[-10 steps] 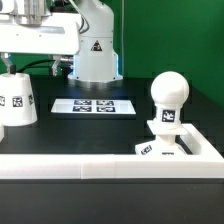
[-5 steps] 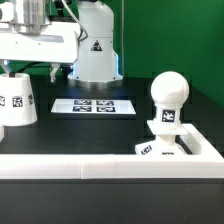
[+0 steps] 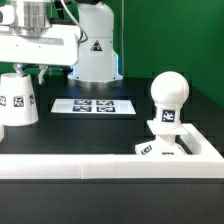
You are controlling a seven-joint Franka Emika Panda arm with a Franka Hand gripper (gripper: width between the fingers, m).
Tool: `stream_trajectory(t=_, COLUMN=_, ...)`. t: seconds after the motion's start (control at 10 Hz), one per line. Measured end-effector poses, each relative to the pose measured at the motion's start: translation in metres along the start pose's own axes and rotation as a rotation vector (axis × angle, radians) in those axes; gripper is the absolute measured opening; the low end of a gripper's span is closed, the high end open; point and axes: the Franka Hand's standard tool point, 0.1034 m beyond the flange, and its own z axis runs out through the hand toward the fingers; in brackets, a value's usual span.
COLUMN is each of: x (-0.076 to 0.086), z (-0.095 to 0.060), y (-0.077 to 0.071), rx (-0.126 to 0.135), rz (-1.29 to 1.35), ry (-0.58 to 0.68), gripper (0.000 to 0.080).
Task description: Assemble lamp
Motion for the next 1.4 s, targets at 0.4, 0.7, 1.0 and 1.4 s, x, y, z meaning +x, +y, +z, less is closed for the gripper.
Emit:
stream_trajectory(t=0.4, x=0.002, z=-0.001, y=-0.004, rx=-0.001, rz=-0.009, ry=0.002, gripper=0.0043)
stream_trajectory(t=0.7, x=0.009, z=-0.016, y=-0.036, rx=0.037, rz=0.053, ry=-0.014, gripper=0.0043)
stream_trajectory(t=1.0, x=0.031, z=-0.060, y=-0.080, rx=0.103, rz=0.208, ry=-0.031, gripper=0.0044)
stream_trajectory(t=1.4, x=0.087, z=-0.097, y=-0.121, rx=0.116, rz=0.320, ry=0.007, gripper=0.0044)
